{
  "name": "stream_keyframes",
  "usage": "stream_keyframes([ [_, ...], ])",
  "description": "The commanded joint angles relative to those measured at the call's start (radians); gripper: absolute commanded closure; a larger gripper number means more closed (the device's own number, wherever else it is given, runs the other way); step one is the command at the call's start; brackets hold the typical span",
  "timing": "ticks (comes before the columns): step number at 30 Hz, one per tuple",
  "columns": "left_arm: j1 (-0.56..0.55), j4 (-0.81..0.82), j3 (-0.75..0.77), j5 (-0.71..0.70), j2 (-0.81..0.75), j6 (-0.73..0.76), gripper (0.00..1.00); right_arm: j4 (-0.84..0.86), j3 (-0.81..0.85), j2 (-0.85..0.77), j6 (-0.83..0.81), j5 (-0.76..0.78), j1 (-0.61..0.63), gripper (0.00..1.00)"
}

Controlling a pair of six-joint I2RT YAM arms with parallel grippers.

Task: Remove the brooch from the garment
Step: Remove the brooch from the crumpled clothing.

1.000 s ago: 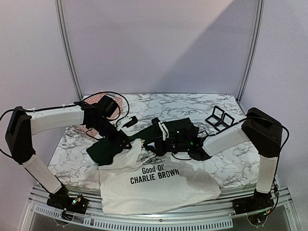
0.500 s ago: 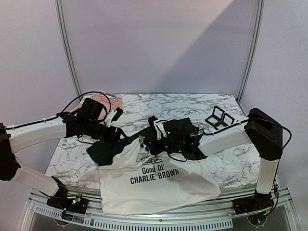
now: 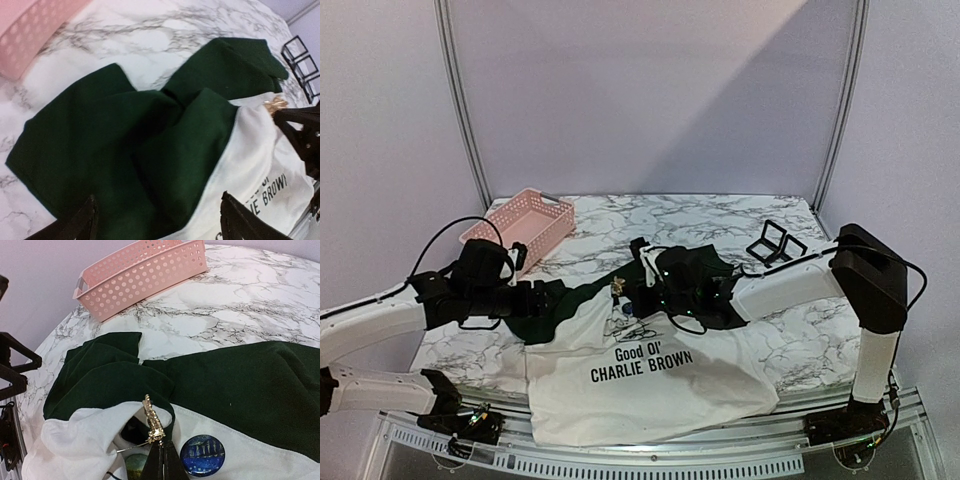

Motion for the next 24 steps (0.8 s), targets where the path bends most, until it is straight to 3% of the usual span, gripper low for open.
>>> stream_keyframes([
  [1, 0.039, 0.014, -0.119, -0.125, -0.094, -0.137, 0.14, -0.04, 0.036, -0.003, -0.011, 0.07, 0.017, 1.0],
  [12, 0.112, 0.093, -0.312, -0.085, -0.206, -0.289, 0.12, -0.054, 0.052, 0.005, -0.008, 0.081, 0.026, 1.0],
  [17, 0.138, 0.125, -0.347, -0.093, -0.175, -0.303, 0.36, -0.06, 0.054, 0.004, -0.008, 0.085, 0.028, 1.0],
  [24, 0.154, 0.211, -0.368, -0.094, -0.124, -0.304, 0.5, -0.058, 0.052, 0.005, -0.004, 0.095, 0.03, 1.0],
])
